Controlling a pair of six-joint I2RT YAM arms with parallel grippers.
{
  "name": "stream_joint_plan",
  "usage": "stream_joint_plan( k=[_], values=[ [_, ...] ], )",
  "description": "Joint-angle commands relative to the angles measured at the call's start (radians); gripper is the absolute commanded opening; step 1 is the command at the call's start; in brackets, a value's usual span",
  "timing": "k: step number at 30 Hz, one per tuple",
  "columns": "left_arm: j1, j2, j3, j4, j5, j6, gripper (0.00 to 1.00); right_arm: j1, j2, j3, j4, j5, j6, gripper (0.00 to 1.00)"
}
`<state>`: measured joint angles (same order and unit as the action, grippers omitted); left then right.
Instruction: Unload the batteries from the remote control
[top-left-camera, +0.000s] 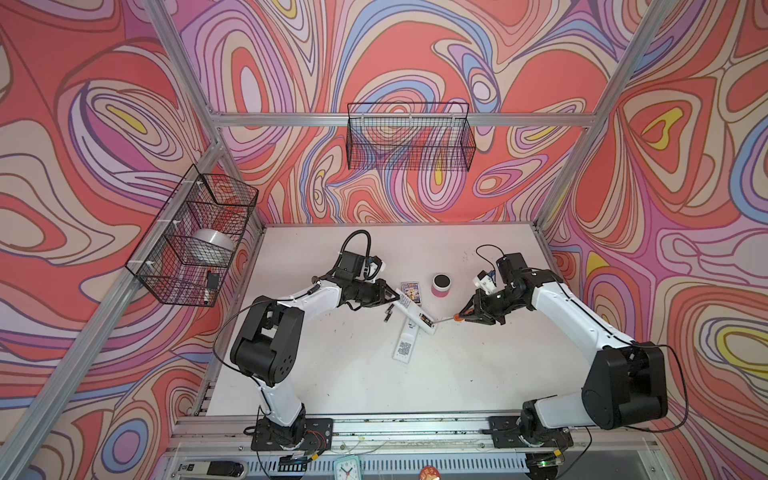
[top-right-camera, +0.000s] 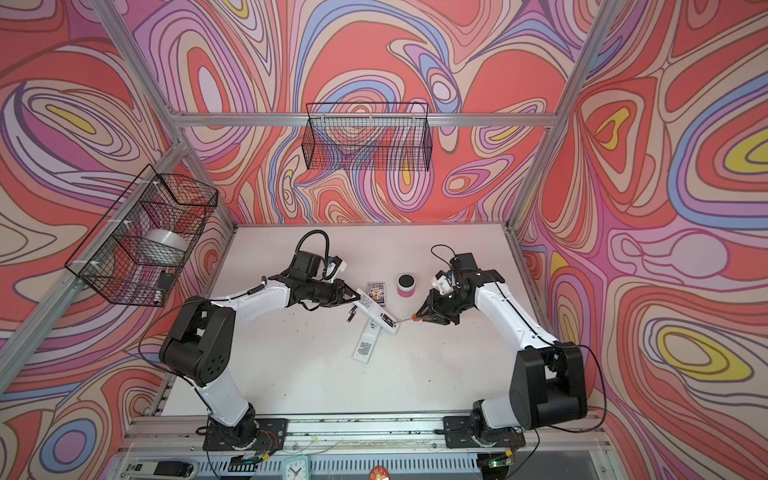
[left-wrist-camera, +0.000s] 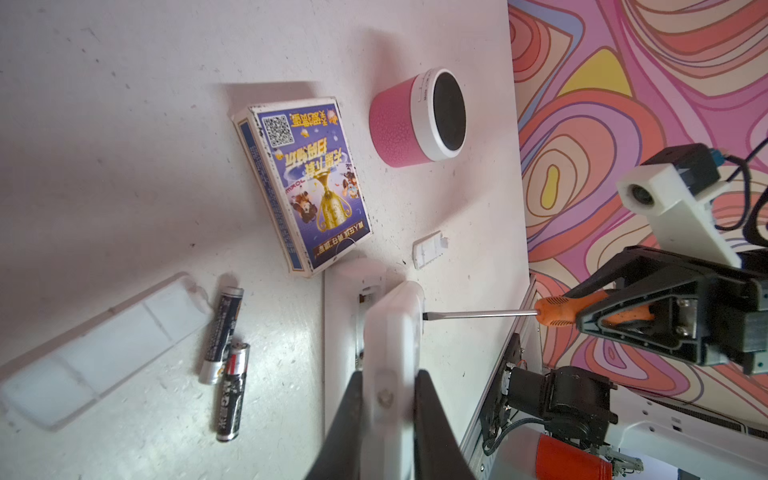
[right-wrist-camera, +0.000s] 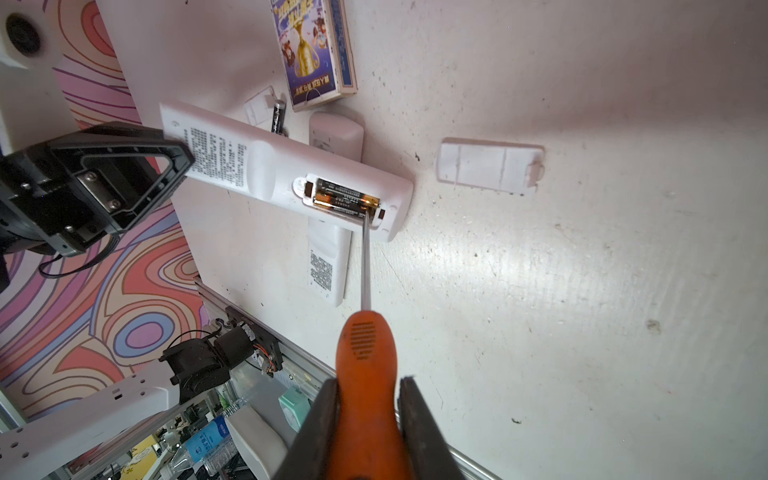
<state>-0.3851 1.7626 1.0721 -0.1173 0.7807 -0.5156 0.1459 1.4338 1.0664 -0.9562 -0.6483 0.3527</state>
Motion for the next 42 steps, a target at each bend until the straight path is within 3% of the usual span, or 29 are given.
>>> stream_joint_plan(
  k=[1,17,30,42],
  values=[
    [-0.004,0.031,-0.014,-0.082,-0.086,0.050,0.00,0.006,0.003,-0.023,0.020,-0.008,-0.010,0.06],
    [-0.004,0.048,-0.011,-0.056,-0.085,0.019,0.00,0.006,0.066,-0.024,0.076,-0.043,-0.009,0.06],
    [-0.005,0.078,0.015,-0.055,-0.087,0.008,0.00,0.015,-0.030,-0.036,0.016,-0.099,-0.116,0.06],
    [-0.004,0.066,-0.009,-0.048,-0.091,0.006,0.00,0.021,-0.046,-0.064,0.020,-0.075,-0.112,0.06]
  ],
)
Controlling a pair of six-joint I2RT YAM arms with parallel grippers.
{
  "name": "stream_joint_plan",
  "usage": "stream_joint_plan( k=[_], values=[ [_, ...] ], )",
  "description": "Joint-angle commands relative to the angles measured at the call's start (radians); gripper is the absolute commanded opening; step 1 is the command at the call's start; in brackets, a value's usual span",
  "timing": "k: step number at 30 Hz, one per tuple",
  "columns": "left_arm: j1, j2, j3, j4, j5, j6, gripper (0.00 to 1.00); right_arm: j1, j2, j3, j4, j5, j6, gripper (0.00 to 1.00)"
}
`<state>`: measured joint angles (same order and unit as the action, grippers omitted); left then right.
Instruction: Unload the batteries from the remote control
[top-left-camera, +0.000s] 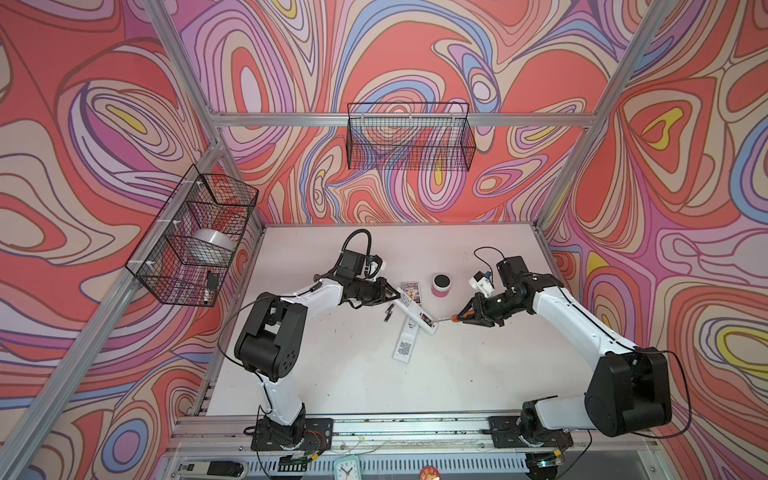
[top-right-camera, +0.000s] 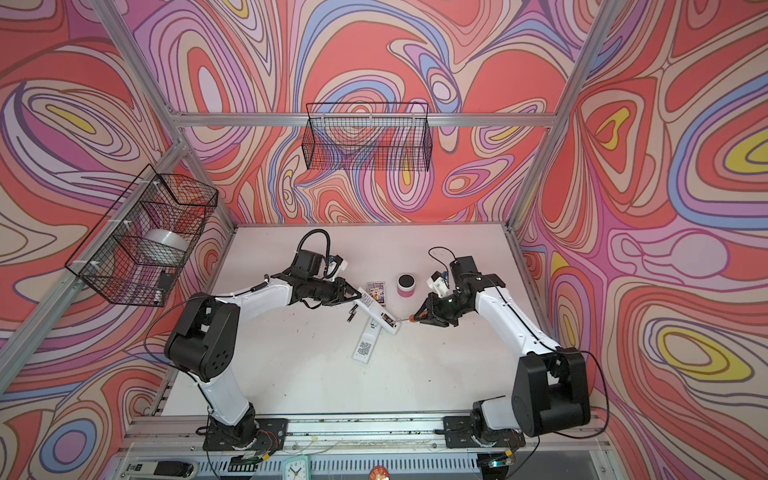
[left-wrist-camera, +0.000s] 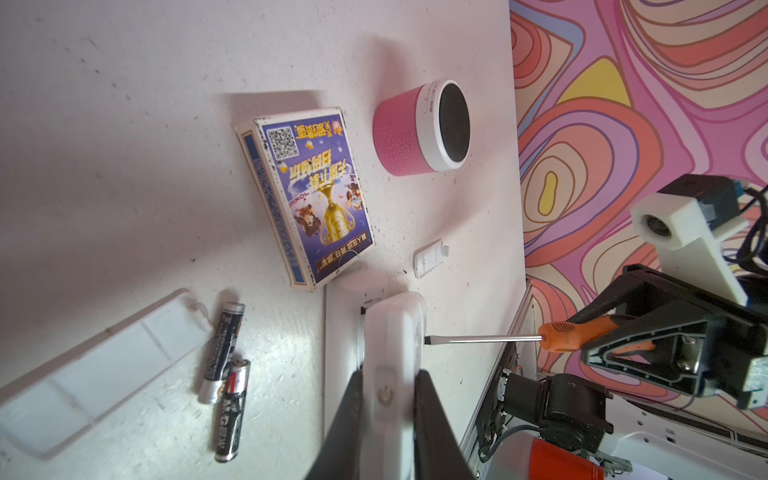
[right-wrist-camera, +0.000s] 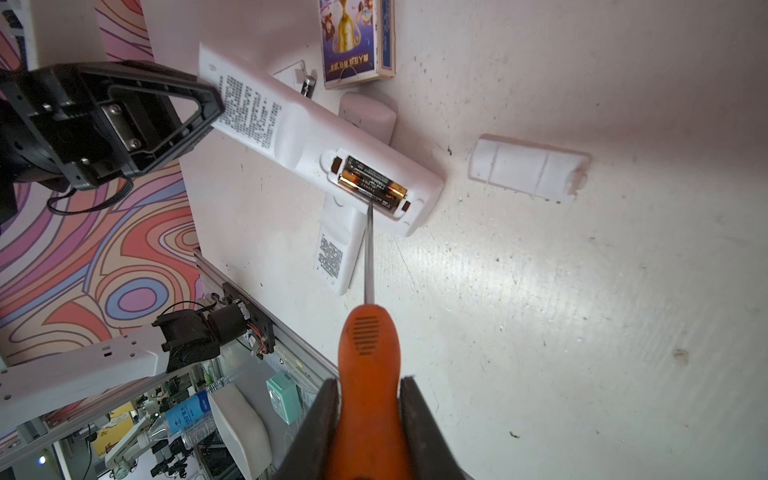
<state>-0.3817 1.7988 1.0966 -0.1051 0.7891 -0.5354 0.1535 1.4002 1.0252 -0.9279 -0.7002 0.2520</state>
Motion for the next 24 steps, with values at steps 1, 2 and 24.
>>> stream_joint_plan(
  k=[1,2,24],
  values=[
    [-0.007,0.030,-0.034,-0.061,-0.100,0.027,0.00,0.012,-0.009,-0.026,-0.011,-0.016,-0.011,0.06],
    [-0.008,0.028,-0.034,-0.062,-0.101,0.029,0.00,0.012,-0.008,-0.029,-0.017,-0.004,-0.011,0.06],
    [0.000,0.013,-0.041,-0.074,-0.090,0.049,0.00,0.013,-0.016,-0.054,0.019,0.024,0.064,0.06]
  ],
)
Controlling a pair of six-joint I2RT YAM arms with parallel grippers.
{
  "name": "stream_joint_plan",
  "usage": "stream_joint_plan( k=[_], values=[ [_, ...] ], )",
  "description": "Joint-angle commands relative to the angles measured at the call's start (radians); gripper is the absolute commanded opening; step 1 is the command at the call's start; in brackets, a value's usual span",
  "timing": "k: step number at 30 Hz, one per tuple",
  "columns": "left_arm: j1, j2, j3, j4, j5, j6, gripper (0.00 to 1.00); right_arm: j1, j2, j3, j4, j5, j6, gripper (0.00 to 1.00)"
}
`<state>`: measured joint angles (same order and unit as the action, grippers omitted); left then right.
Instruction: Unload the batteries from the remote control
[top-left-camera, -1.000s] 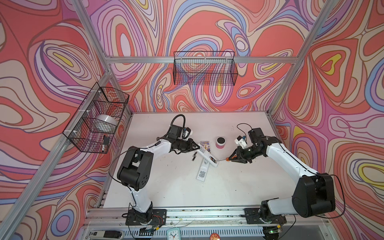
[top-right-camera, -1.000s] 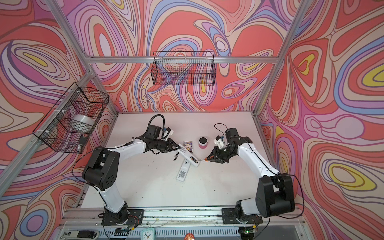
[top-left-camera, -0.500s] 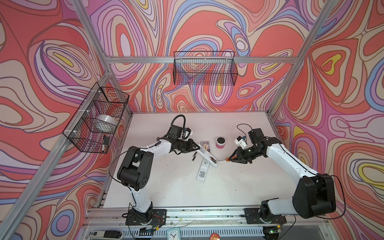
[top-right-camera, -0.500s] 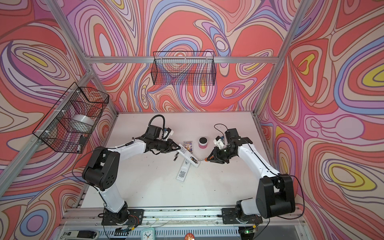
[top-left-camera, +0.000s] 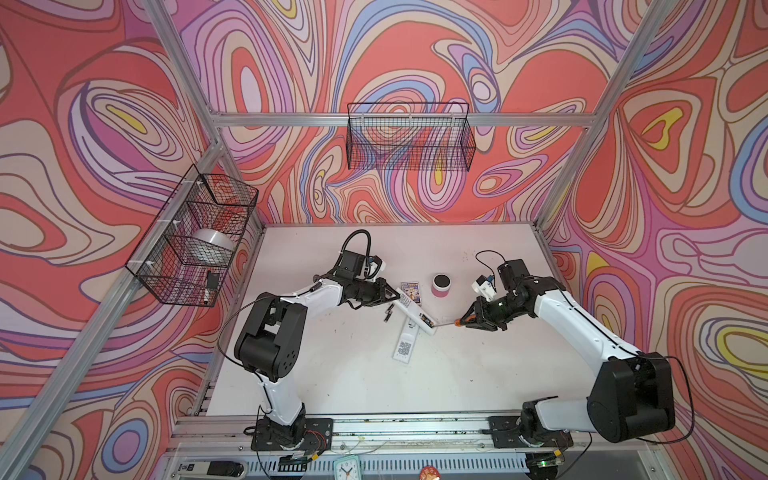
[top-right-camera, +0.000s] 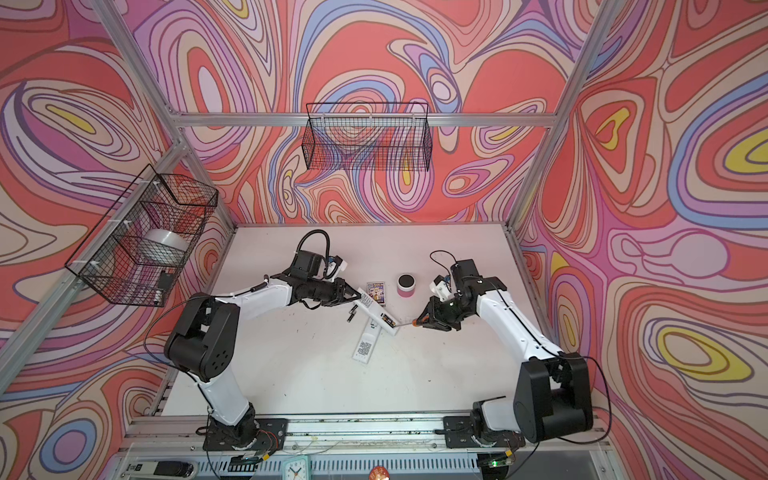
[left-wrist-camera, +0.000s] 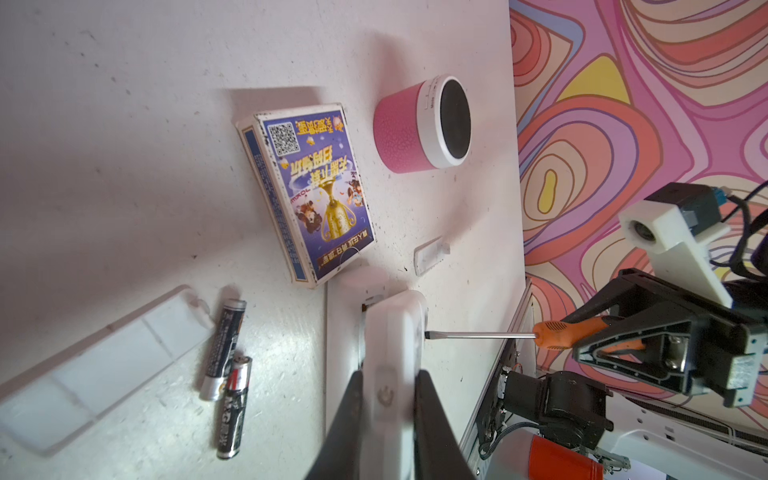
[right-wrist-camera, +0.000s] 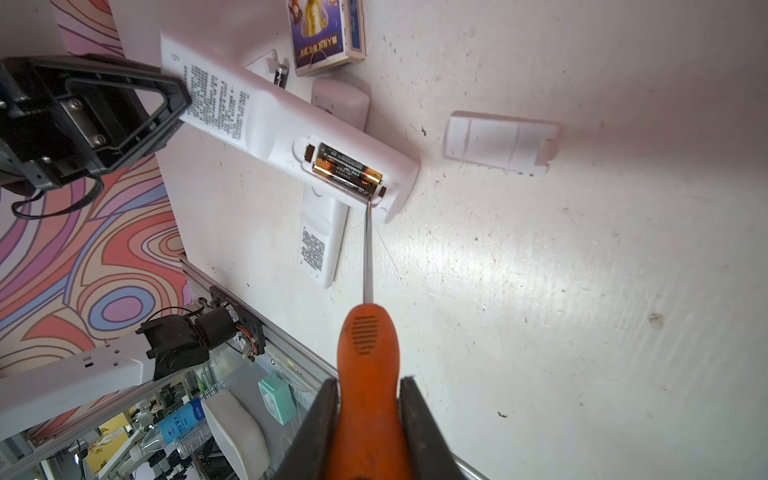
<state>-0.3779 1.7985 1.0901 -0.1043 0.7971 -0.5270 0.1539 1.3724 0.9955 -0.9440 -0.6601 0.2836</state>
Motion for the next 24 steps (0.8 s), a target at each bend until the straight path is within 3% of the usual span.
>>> stream_joint_plan(
  k=[1,24],
  values=[
    [-0.002,0.012,-0.038,-0.077,-0.098,0.043,0.00,0.013,0.018,-0.022,0.045,-0.020,0.037,0.06],
    [0.008,0.028,-0.029,-0.073,-0.092,0.039,0.00,0.123,0.024,-0.027,0.097,-0.049,0.063,0.06]
  ],
)
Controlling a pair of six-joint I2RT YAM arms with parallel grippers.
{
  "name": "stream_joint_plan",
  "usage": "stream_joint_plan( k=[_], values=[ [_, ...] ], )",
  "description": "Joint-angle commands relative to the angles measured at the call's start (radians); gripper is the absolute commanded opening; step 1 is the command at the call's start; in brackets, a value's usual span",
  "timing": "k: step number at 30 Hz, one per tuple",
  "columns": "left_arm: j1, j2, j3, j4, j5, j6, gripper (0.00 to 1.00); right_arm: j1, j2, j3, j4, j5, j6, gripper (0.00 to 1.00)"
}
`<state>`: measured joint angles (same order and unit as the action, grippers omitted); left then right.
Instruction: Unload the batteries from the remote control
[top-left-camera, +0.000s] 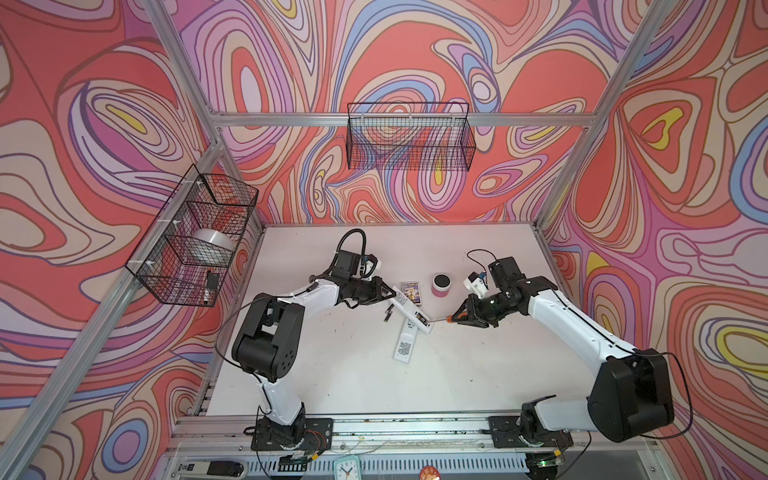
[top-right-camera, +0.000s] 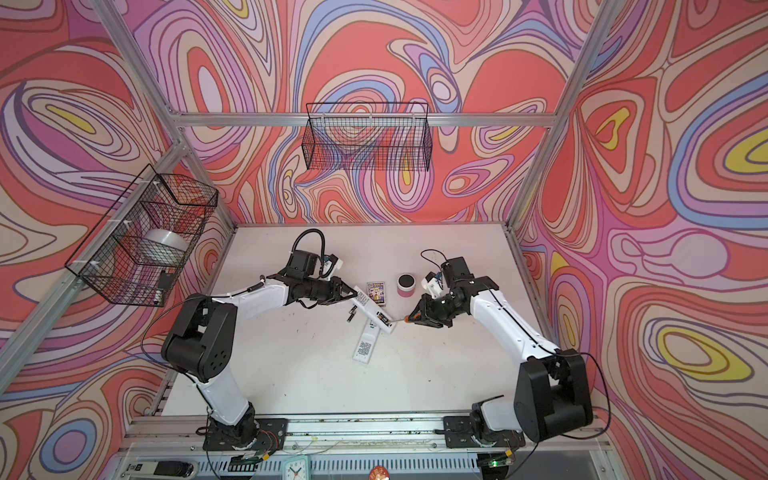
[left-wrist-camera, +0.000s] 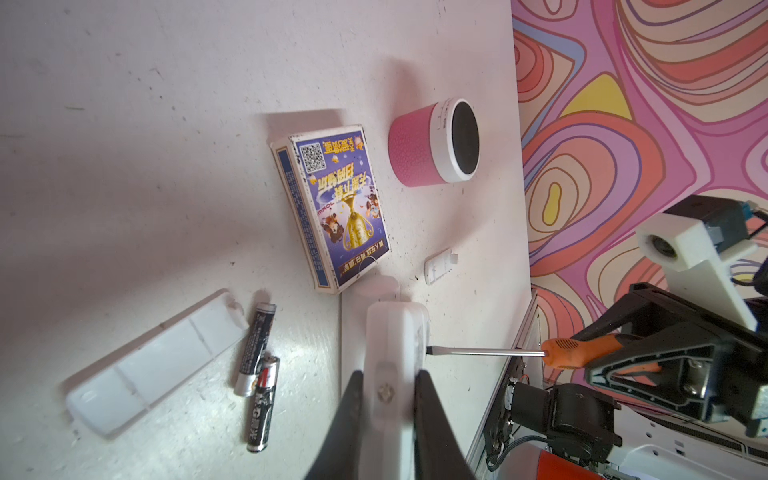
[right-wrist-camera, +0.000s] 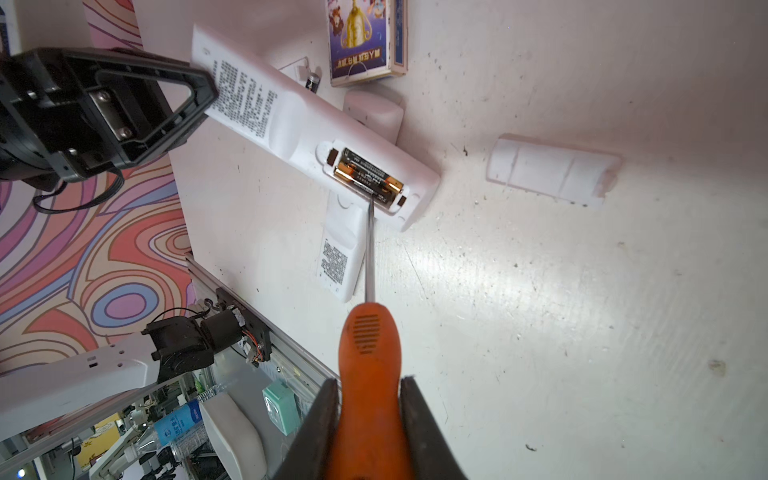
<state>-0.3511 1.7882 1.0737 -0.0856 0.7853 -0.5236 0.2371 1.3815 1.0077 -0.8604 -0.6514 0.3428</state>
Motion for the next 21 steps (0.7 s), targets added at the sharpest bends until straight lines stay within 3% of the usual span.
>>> stream_joint_plan(
  k=[1,21],
  values=[
    [-0.017,0.040,-0.010,-0.093,-0.080,0.034,0.00,0.043,0.016,-0.044,0.016,-0.055,0.007,0.06],
    [0.048,0.073,0.017,-0.163,-0.046,0.044,0.00,0.082,-0.035,-0.070,-0.153,0.026,-0.156,0.06]
  ],
)
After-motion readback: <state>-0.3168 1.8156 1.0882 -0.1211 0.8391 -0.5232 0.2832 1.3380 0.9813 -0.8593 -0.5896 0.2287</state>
